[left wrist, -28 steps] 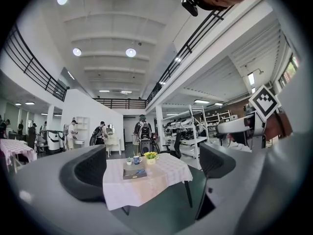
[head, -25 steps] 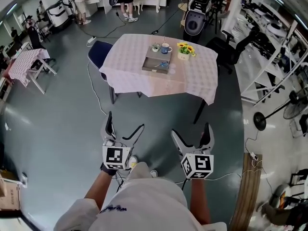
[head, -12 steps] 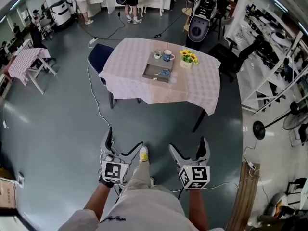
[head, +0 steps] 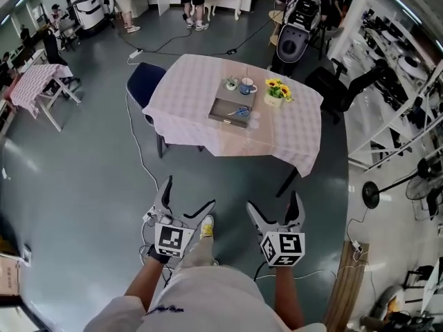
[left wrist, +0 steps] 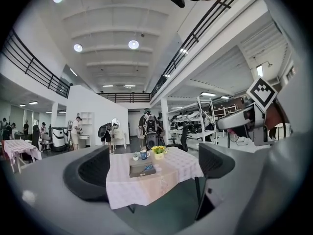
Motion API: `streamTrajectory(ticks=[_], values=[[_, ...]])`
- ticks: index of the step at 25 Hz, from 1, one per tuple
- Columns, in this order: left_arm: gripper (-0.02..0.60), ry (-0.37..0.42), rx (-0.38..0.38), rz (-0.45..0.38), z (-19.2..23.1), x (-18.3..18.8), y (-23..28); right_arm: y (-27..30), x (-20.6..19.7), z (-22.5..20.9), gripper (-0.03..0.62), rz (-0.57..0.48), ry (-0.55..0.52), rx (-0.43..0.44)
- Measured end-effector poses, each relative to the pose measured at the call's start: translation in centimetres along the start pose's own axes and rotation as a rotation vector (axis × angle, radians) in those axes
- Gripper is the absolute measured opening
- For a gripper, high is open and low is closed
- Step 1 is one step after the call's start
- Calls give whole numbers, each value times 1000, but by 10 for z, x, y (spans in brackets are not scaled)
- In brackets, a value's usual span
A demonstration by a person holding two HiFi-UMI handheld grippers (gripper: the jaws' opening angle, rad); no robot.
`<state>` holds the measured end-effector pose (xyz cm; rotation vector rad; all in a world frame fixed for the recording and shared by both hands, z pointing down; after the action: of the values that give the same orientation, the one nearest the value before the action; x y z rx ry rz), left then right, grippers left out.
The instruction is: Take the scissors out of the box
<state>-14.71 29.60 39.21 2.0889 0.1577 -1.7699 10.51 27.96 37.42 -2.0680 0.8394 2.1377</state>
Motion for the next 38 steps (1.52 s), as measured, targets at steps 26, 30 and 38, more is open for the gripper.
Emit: streamTrajectory(ticks=[26, 30, 38], values=[[563, 7, -313, 30, 129, 5, 223, 238, 101, -22, 509, 54, 22, -60], [563, 15, -327, 16, 132, 12, 256, 265, 105, -43, 502, 51, 39, -65], [563, -3, -303, 54, 148, 17, 338, 340, 118, -95, 499, 55, 39, -44]])
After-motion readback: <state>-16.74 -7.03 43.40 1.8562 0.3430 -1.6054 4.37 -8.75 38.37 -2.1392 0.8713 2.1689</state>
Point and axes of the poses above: the fingertips, and each gripper's own axes: y forward along the fingers, z to its left, x out of its top, the point moved 6 cm from there along -y, backward along the fingers, and after that the axes turned 8 degrees about z, right-handed, at the moved point
